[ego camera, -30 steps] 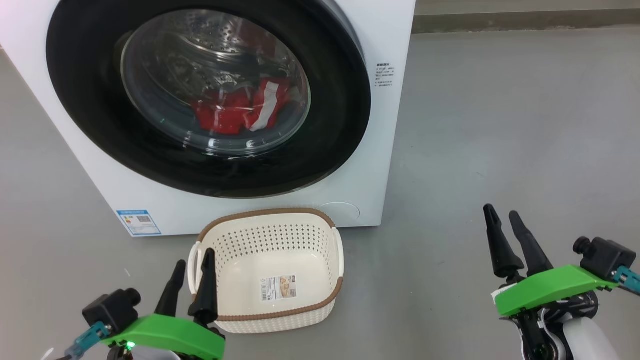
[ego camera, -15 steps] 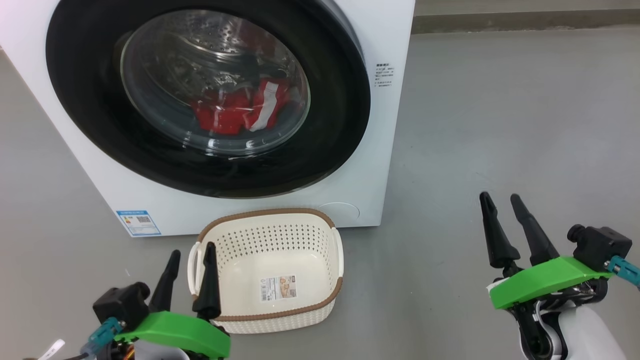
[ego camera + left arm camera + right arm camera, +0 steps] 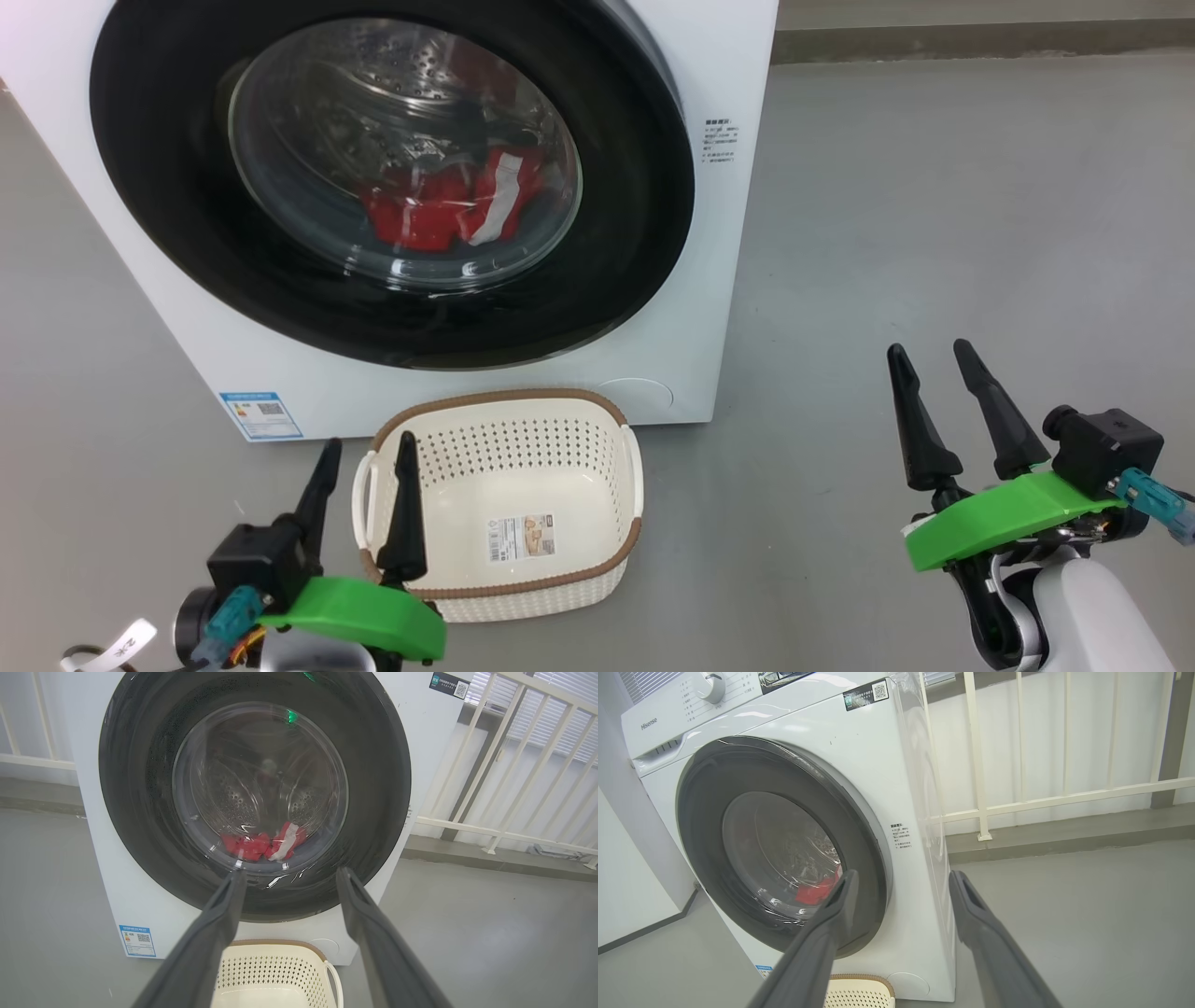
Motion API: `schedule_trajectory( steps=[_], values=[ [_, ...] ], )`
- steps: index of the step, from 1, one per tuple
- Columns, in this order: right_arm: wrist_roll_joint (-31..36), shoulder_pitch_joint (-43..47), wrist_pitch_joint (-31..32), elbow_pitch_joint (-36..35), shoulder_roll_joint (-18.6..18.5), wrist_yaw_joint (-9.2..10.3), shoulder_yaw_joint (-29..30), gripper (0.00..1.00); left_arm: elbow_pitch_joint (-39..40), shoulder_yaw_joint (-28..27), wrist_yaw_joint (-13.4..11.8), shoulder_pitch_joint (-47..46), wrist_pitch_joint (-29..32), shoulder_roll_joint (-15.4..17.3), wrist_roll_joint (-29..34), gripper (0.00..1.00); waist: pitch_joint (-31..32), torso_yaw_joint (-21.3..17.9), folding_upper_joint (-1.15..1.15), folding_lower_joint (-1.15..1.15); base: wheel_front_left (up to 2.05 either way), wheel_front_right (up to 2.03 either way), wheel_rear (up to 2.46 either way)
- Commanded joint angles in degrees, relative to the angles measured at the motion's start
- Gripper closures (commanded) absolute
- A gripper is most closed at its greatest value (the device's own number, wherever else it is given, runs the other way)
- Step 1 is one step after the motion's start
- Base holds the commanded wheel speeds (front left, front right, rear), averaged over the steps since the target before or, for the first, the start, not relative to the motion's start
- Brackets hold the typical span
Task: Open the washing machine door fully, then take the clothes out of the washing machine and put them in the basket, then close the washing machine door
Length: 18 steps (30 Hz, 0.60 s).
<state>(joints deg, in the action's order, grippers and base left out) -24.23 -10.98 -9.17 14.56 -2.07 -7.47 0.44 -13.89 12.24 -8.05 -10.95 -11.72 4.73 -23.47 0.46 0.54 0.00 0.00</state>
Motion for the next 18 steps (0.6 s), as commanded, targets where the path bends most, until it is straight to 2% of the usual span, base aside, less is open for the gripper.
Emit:
schedule_trajectory(
  steps=[1, 14, 18],
  values=[
    [1.9, -3.5, -0.7, -1.8, -0.6, -0.02, -1.6, 0.0, 1.9, -1.3, -0.7, -3.2, -0.9, 1.3, 2.1, 0.0, 0.0, 0.0, 0.0, 0.0, 0.0, 0.0, 0.0],
    [10.9, -4.8, -2.1, -2.5, -0.8, -0.02, -2.1, 0.0, 2.5, 0.4, -3.1, -4.4, -3.3, 2.0, 10.8, 0.0, -0.2, 0.0, 0.0, 0.0, 0.0, 0.0, 0.0],
    [10.9, -4.8, -1.9, -2.5, -0.8, -0.02, -2.0, 0.0, 2.6, 0.3, -3.3, -4.3, -3.3, 2.1, 10.9, 0.0, -0.3, -0.1, 0.0, 0.0, 0.0, 0.0, 0.0]
  ],
)
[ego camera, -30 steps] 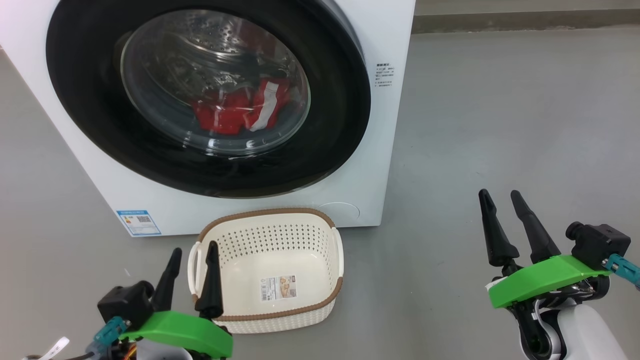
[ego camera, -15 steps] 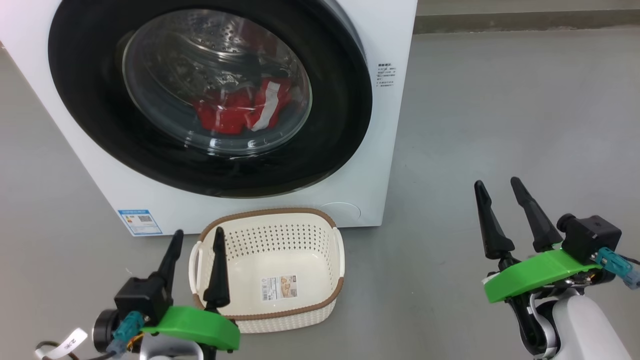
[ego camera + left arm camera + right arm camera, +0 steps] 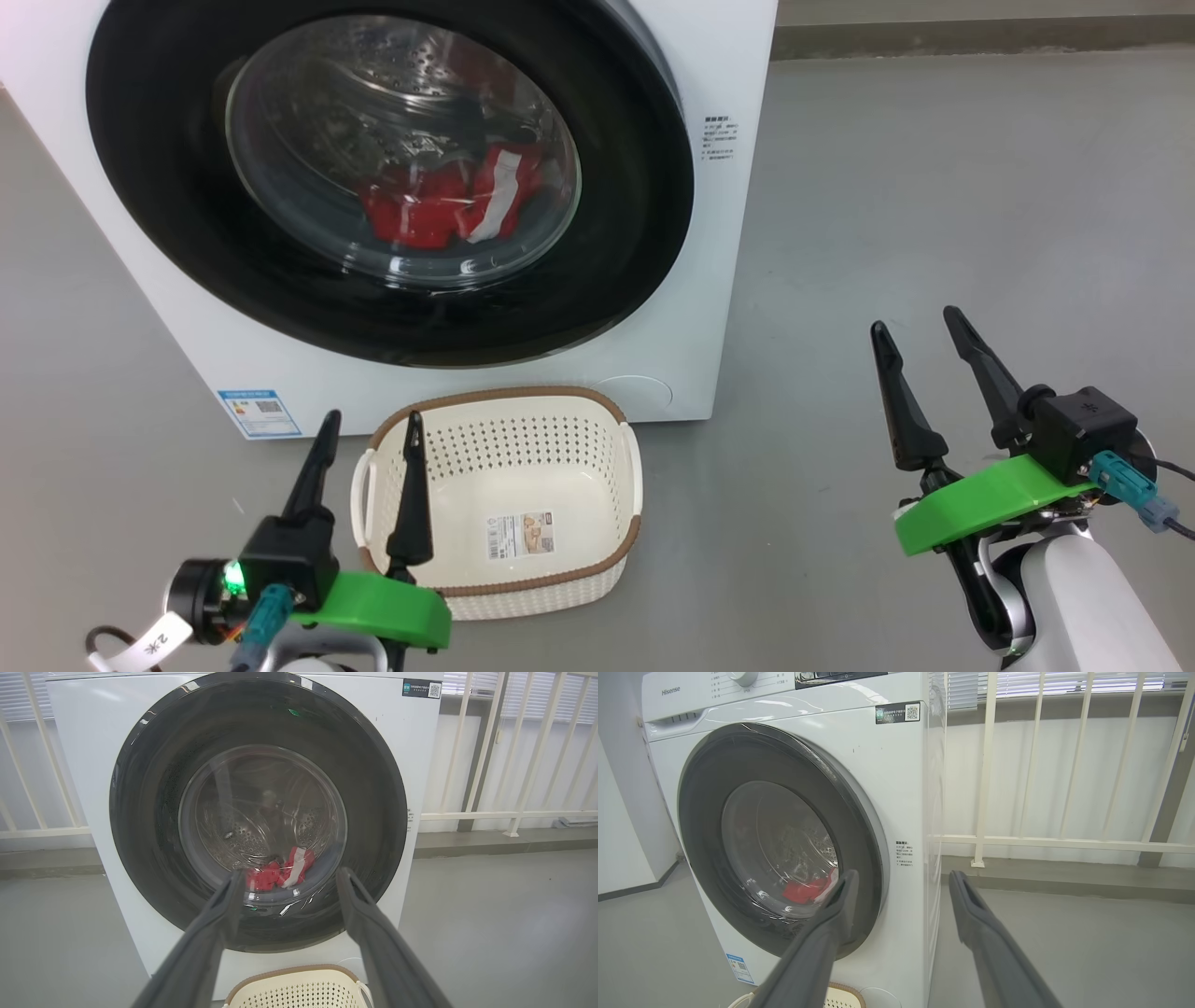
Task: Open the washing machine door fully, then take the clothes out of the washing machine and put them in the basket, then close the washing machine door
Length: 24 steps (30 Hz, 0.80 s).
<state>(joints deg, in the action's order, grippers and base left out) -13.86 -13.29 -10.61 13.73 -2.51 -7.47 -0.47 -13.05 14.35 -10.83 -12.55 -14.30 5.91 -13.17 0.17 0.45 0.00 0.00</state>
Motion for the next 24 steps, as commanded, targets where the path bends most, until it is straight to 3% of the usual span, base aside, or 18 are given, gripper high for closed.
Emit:
schedule_trajectory(
  steps=[1, 24],
  values=[
    [0.5, -2.5, -0.4, -1.6, -0.4, -0.02, -1.0, 0.0, 1.8, -1.8, -0.6, -2.7, -0.7, 0.9, 0.6, 0.0, -0.1, 0.0, 0.0, 0.0, 0.0, 0.0, 0.0],
    [0.5, -3.0, 2.3, -1.4, -0.4, -0.02, 1.2, 0.0, 3.0, -1.9, -1.1, -2.5, -0.7, 1.3, -0.2, 0.0, -2.3, 0.5, 0.0, 0.0, 0.0, 0.0, 0.0]
  ],
)
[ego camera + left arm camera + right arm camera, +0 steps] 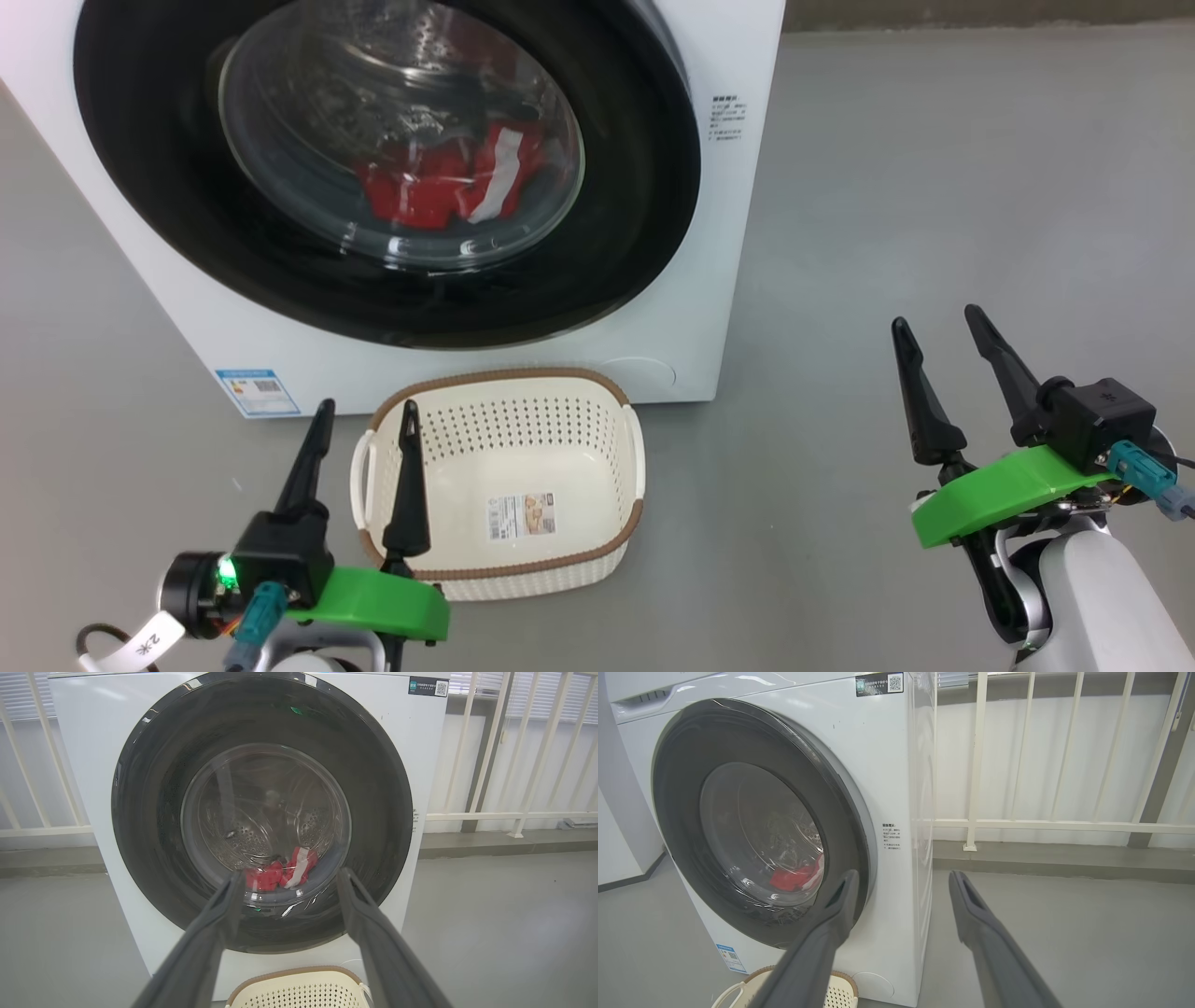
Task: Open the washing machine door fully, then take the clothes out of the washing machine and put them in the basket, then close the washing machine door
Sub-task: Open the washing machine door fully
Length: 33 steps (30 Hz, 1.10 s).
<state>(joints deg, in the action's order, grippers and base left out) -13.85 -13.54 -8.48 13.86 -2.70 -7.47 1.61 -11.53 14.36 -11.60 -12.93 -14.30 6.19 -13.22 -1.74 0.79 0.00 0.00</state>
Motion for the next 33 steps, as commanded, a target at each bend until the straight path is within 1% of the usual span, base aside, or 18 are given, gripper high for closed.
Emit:
schedule_trajectory(
  steps=[1, 12, 13, 14, 15, 16, 17, 19, 22, 27, 29, 33],
  values=[
    [0.5, -2.9, 0.2, -1.7, -0.2, -0.02, -0.8, 0.0, 1.7, -1.8, -0.4, -2.2, -0.6, 1.0, -0.2, 0.0, -0.8, 0.2, 0.0, 0.0, 0.0, 0.0, 0.0],
    [0.8, -5.8, -0.7, -3.4, -0.2, -0.02, -0.1, 0.0, 5.1, -0.9, -0.6, -3.8, 0.3, 1.0, -0.3, 0.0, -6.2, 1.6, 0.0, 0.0, 0.0, 0.0, 0.0],
    [0.6, -6.1, -0.7, -3.4, -0.2, -0.02, -0.2, 0.33, 5.3, -0.8, -0.6, -3.9, 0.3, 1.0, -0.3, 0.0, -6.6, 1.8, 0.0, 0.0, 0.0, 0.0, 0.0],
    [0.5, -6.5, -0.9, -3.4, -0.2, -0.02, -0.2, 0.58, 5.4, -0.7, -0.6, -4.0, 0.3, 0.9, -0.3, 0.0, -6.9, 1.9, 0.0, 0.0, 0.0, 0.0, 0.0],
    [0.4, -6.9, -0.9, -3.3, -0.2, -0.02, -0.2, 0.67, 5.6, -0.6, -0.6, -4.1, 0.3, 0.9, -0.3, 0.0, -7.2, 2.1, 0.0, 0.0, 0.0, 0.0, 0.0],
    [0.2, -7.3, -1.0, -3.2, -0.2, -0.02, -0.2, 0.8, 5.8, -0.5, -0.6, -4.2, 0.3, 0.9, -0.3, 0.0, -7.5, 2.2, 0.0, 0.0, 0.0, 0.0, 0.0],
    [0.1, -7.8, -1.0, -3.1, -0.2, -0.02, -0.1, 0.9, 6.0, -0.4, -0.6, -4.3, 0.3, 0.9, -0.2, 0.0, -7.9, 2.4, 0.0, 0.0, 0.0, 0.0, 0.0],
    [-0.4, -9.0, -1.1, -2.8, -0.2, -0.02, 0.1, 1.0, 6.5, -0.3, -0.6, -4.5, 0.4, 0.9, -0.3, 0.0, -8.6, 2.7, 0.0, 0.0, 0.0, 0.0, 0.0],
    [-2.9, -11.0, -1.3, -2.1, -0.2, -0.02, 0.6, 1.0, 7.2, 0.1, -0.5, -5.0, 0.5, 0.8, -0.3, 0.0, -9.9, 3.2, 0.0, 0.0, 0.0, 0.0, 0.0],
    [-11.4, -14.6, -1.3, 0.8, -0.2, -0.02, 1.3, 1.0, 8.6, 0.8, -0.6, -5.8, 0.5, 0.7, -0.1, 0.0, -12.3, 4.1, 0.0, 0.0, 0.0, 0.0, 0.0],
    [-13.6, -16.3, -1.2, 2.1, -0.2, -0.02, 1.5, 1.0, 9.1, 1.0, -0.6, -6.2, 0.4, 0.6, 0.0, 0.0, -13.3, 4.4, 0.0, 0.0, 0.0, 0.0, 0.0],
    [-20.0, -19.7, 0.0, 3.9, -0.2, -0.02, 2.2, 1.0, 9.4, 1.6, -0.5, -6.9, 0.3, 0.6, 0.3, 0.0, -15.2, 5.1, 0.0, 0.0, 0.0, 0.0, 0.0]
  ],
)
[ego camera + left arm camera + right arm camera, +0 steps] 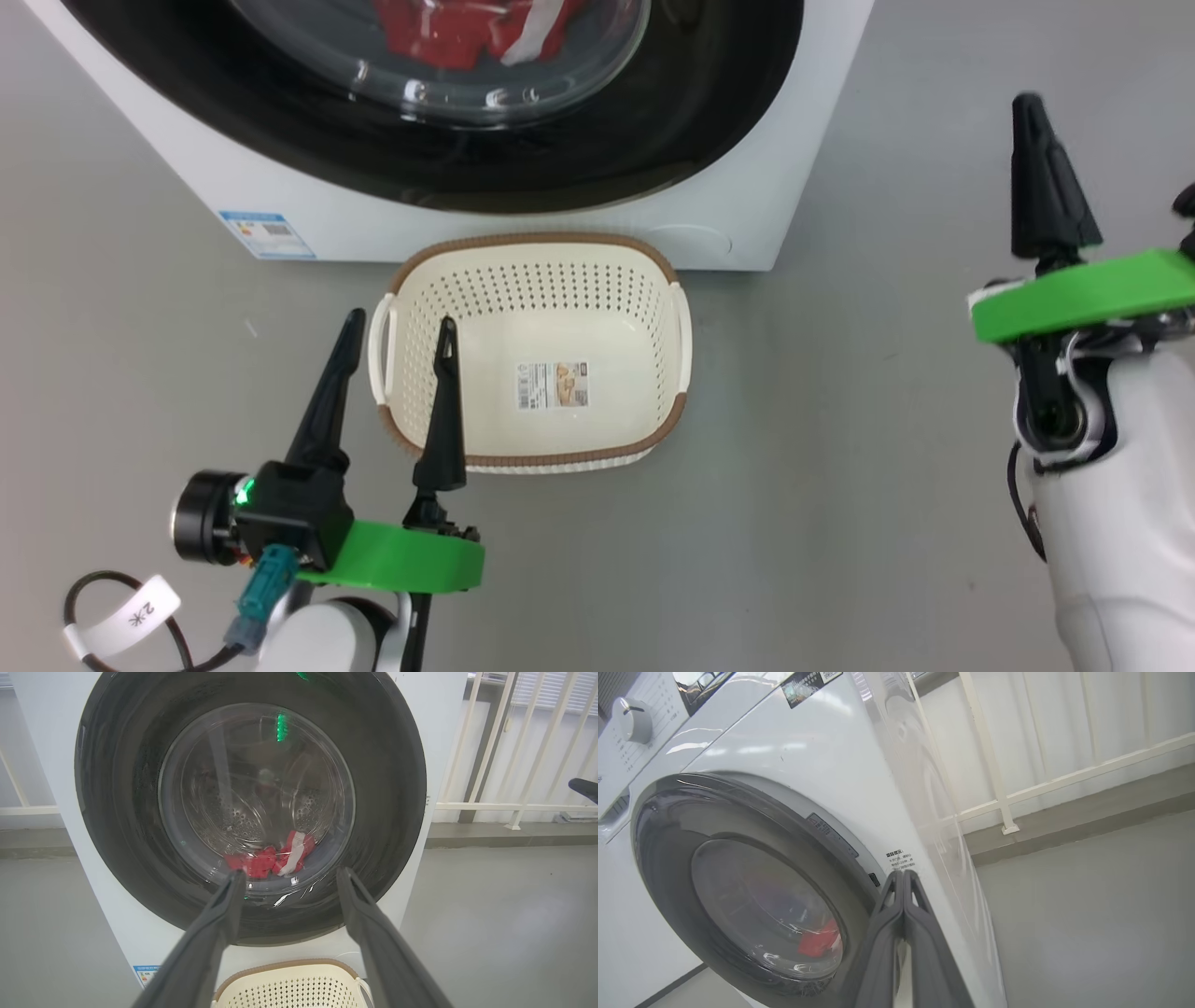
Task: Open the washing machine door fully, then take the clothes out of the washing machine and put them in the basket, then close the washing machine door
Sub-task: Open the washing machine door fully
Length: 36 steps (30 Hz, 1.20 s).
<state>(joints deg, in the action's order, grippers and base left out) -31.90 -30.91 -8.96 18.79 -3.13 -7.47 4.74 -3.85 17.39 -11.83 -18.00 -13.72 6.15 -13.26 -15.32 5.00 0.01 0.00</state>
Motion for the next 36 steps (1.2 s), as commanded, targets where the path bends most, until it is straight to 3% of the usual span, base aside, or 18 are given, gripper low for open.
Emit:
schedule_trajectory(
  steps=[1, 9, 17, 22, 29, 36],
  values=[
    [-3.9, -3.2, 1.0, -0.6, 0.2, -0.02, -0.9, 1.0, 1.7, -1.4, -0.3, -1.9, -0.4, 0.5, 0.4, 0.0, -2.1, 0.9, -0.01, 0.0, 0.0, 0.0, 0.0],
    [-14.9, -9.9, 6.4, 2.0, 0.2, -0.02, -0.9, 1.0, 1.9, -1.2, -0.1, -3.0, -0.8, 0.5, 0.5, 0.0, -4.9, 1.1, -0.01, 0.0, 0.0, 0.0, 0.0],
    [-20.7, -18.6, 15.9, 4.3, 0.2, -0.02, 0.5, 1.0, 2.4, -0.1, 0.6, -5.0, -1.0, 0.3, 0.8, 0.0, -8.9, 1.5, -0.01, 0.0, 0.0, 0.0, 0.0],
    [-28.0, -24.5, 23.7, 6.7, 0.2, -0.02, 2.1, 1.0, 2.1, 1.0, 1.4, -6.8, -1.1, -0.2, 1.0, 0.0, -12.0, 2.3, -0.01, 0.0, 0.0, 0.0, 0.0],
    [-32.0, -31.0, 31.3, 12.1, 0.2, -0.02, 4.5, 1.0, 1.5, 1.5, 2.0, -8.1, -1.2, -0.8, 0.8, 0.0, -14.0, 3.7, -0.01, 0.0, 0.0, 0.0, 0.0],
    [-32.9, -36.6, 34.8, 15.4, 0.2, -0.02, 6.2, 1.0, 1.4, 1.7, 2.0, -8.5, -1.3, -1.5, 0.9, 0.0, -15.1, 5.1, -0.01, 0.0, 0.0, 0.0, 0.0]
  ],
)
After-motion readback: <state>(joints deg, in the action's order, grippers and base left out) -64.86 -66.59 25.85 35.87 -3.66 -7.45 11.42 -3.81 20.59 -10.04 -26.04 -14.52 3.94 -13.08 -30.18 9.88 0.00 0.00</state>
